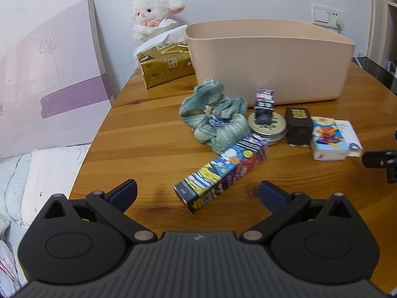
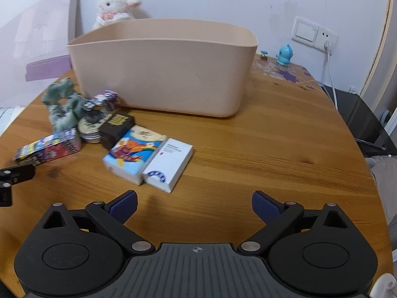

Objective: Organize objects
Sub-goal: 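Move left tool toward blue cartoon snack box while right tool approaches white card box, then close left tool on blue snack box while right tool closes on white card box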

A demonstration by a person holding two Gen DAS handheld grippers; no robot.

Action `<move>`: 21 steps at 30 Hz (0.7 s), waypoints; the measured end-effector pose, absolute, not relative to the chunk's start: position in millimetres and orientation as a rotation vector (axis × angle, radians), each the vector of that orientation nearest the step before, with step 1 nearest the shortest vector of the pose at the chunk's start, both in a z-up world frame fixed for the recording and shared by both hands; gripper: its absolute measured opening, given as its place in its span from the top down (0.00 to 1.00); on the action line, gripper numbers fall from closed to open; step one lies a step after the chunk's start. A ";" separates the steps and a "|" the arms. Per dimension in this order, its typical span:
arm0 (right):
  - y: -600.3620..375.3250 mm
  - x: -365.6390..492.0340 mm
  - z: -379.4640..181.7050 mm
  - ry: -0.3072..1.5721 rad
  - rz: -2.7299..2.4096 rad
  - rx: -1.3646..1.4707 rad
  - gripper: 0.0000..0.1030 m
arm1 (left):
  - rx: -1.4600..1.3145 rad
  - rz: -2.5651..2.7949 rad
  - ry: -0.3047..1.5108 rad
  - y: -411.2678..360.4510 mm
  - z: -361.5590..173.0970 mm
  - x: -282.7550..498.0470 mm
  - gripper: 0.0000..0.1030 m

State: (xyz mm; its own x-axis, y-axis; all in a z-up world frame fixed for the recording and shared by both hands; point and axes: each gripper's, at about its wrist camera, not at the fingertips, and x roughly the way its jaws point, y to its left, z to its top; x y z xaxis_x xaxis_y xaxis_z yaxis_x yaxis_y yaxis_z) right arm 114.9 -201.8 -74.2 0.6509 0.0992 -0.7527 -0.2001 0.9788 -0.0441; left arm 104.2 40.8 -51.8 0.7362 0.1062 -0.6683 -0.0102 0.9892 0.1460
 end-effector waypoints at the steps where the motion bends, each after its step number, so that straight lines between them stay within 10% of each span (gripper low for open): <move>1: -201.5 118.0 -75.9 0.846 0.166 -0.127 0.05 | 0.129 0.065 0.743 42.7 -53.3 108.9 0.00; 21: -217.1 134.8 -77.0 0.879 0.154 -0.114 0.04 | 0.124 0.053 0.778 41.6 -62.4 140.2 0.00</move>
